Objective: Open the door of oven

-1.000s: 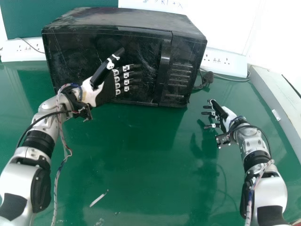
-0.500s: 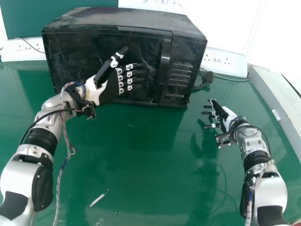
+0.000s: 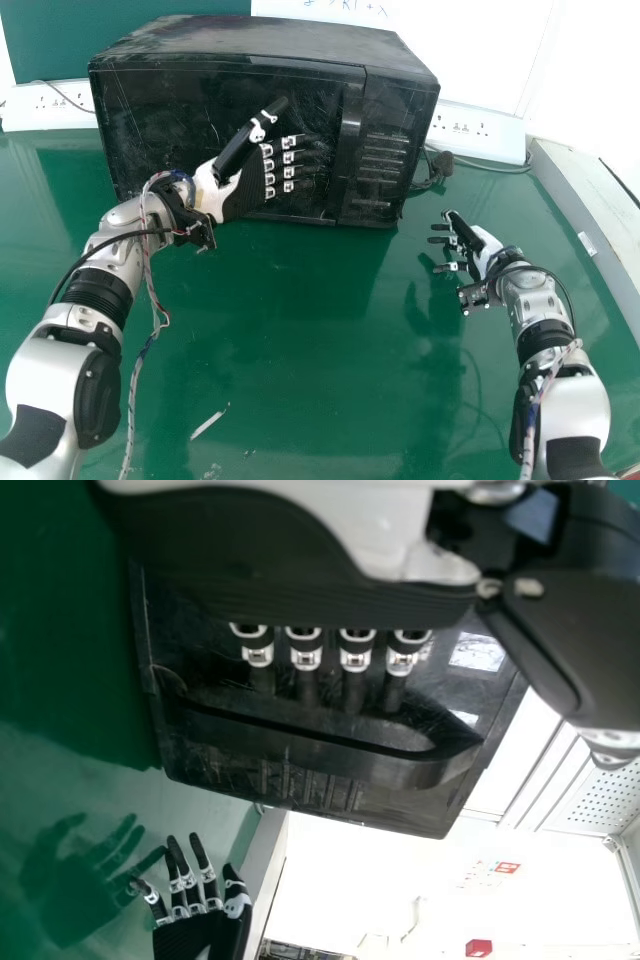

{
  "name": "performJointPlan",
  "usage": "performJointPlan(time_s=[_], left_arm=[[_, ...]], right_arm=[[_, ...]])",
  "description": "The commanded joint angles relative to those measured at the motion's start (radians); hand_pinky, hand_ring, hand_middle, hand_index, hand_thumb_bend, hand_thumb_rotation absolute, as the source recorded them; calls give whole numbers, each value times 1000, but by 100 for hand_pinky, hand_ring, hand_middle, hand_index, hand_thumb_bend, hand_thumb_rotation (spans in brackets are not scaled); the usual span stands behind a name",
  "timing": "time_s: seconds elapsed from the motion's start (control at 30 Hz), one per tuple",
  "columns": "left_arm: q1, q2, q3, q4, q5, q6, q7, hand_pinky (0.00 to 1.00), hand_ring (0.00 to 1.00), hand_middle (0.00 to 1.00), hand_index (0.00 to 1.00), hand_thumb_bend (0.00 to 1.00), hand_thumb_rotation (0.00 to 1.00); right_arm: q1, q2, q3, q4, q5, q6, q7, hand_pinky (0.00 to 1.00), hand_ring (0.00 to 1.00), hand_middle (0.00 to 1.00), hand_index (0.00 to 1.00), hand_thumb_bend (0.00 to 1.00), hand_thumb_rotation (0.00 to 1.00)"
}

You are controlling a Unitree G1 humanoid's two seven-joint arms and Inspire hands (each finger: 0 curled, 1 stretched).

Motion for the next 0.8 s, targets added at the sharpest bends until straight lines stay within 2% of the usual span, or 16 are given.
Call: performJointPlan(time_s=[0.0,0.2,0.6,0.77], left_arm=[[-23,-18,-2,9,11,1,12,100,100,100,100,100,95],[-34,-32,-3,19,29,6,54,100,100,100,100,100,96],[-46,-55,3,48,62,5,123,100,100,100,100,100,97],[-46,-68,7,58,62,-1,135,100,100,100,100,100,98]], right_arm=[[51,39,3,37,-4,39,28,65,70,75,84,58,54],[53,39,-1,37,-3,36,27,62,69,76,86,58,55],[52,40,9,36,-13,32,25,65,69,76,86,57,57],[53,40,0,37,-4,37,21,62,68,74,85,59,53]])
